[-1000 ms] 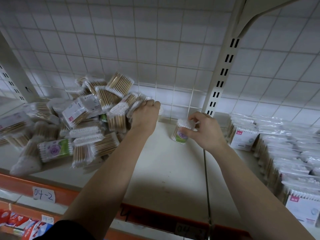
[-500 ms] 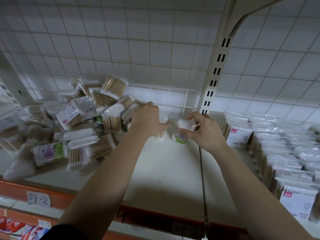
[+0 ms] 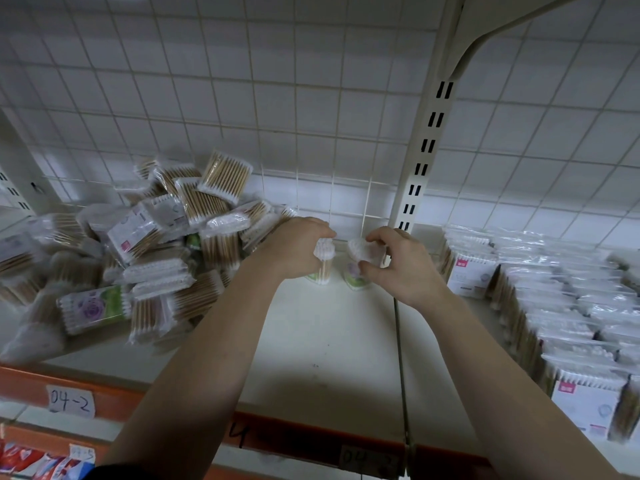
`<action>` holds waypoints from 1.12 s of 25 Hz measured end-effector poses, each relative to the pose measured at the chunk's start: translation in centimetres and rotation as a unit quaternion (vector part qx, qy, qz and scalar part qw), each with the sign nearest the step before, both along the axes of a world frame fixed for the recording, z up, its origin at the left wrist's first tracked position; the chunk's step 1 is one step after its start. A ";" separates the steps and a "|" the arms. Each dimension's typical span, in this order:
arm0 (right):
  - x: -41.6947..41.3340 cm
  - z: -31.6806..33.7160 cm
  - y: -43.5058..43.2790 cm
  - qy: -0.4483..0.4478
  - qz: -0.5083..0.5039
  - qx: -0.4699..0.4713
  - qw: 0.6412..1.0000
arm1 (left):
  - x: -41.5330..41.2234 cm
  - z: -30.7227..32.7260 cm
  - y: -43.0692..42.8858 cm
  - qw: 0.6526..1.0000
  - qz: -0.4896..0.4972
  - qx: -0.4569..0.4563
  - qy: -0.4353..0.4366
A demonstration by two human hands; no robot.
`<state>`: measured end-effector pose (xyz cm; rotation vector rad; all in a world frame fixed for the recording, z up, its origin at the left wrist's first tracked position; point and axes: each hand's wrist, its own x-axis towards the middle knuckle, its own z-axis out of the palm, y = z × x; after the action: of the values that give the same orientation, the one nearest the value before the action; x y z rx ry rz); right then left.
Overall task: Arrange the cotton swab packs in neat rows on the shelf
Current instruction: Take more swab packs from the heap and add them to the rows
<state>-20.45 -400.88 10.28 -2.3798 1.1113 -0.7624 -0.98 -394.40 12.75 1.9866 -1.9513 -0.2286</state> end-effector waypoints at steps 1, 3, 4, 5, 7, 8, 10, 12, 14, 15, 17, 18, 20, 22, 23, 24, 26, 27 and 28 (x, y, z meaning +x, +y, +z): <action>0.0 -0.1 0.1 -0.002 0.005 -0.001 1.000 | 0.0 -0.2 0.0 1.000 0.003 -0.005 -0.002; 0.2 -0.2 0.3 0.000 0.009 -0.001 1.000 | 0.4 -0.6 0.0 1.000 0.005 -0.014 0.009; 0.2 -0.2 0.4 0.002 0.005 0.001 1.000 | 0.5 -0.6 0.0 1.000 0.003 -0.019 0.011; 0.3 -0.1 0.5 0.004 -0.002 0.003 1.000 | 0.5 -0.7 0.0 1.000 0.003 -0.024 0.014; 0.1 0.3 0.7 0.002 -0.014 0.007 1.000 | 0.3 -0.6 0.4 0.999 0.005 -0.036 0.020; -0.1 0.6 0.9 -0.001 -0.018 0.006 1.000 | 0.1 -0.6 0.6 0.999 0.006 -0.042 0.021; -0.8 1.7 1.2 -0.006 -0.023 -0.002 1.000 | -0.5 -0.5 1.0 0.998 0.015 -0.051 0.026; -1.9 3.1 1.6 -0.009 -0.027 -0.005 1.000 | -1.4 -0.1 1.3 0.996 0.022 -0.074 0.048; -3.5 4.7 1.9 -0.016 -0.037 -0.009 0.999 | -2.8 0.8 1.4 0.992 0.012 -0.099 0.079; -4.4 5.4 2.0 -0.022 -0.042 -0.012 0.999 | -3.7 1.1 1.4 0.989 0.006 -0.113 0.091; -6.7 6.6 2.2 -0.033 -0.056 -0.014 0.998 | -5.6 2.0 1.1 0.984 0.001 -0.149 0.099; -7.8 7.0 2.2 -0.036 -0.063 -0.015 0.997 | -6.6 2.4 1.0 0.981 0.002 -0.166 0.096; -10.4 7.9 2.1 -0.043 -0.077 -0.021 0.996 | -8.8 3.2 0.6 0.976 0.002 -0.197 0.089; -13.6 8.8 2.0 -0.049 -0.098 -0.030 0.994 | -11.5 3.8 0.2 0.969 -0.004 -0.226 0.095; -15.3 9.2 1.8 -0.049 -0.110 -0.036 0.992 | -13.1 4.1 -0.1 0.967 -0.007 -0.238 0.096; -17.0 9.6 1.7 -0.051 -0.122 -0.043 0.990 | -14.7 4.3 -0.4 0.965 -0.011 -0.247 0.093; -20.7 10.3 1.3 -0.060 -0.138 -0.048 0.987 | -18.1 4.7 -1.1 0.962 -0.025 -0.256 0.088; -22.3 10.5 1.2 -0.064 -0.144 -0.048 0.986 | -19.7 4.9 -1.4 0.962 -0.035 -0.256 0.089; -23.9 10.7 1.1 -0.067 -0.148 -0.048 0.986 | -21.2 5.0 -1.7 0.962 -0.044 -0.254 0.091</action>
<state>-44.35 -399.78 21.00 -2.2273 1.4165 -1.0809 -22.16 -396.05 17.78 1.4962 -1.7623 0.0653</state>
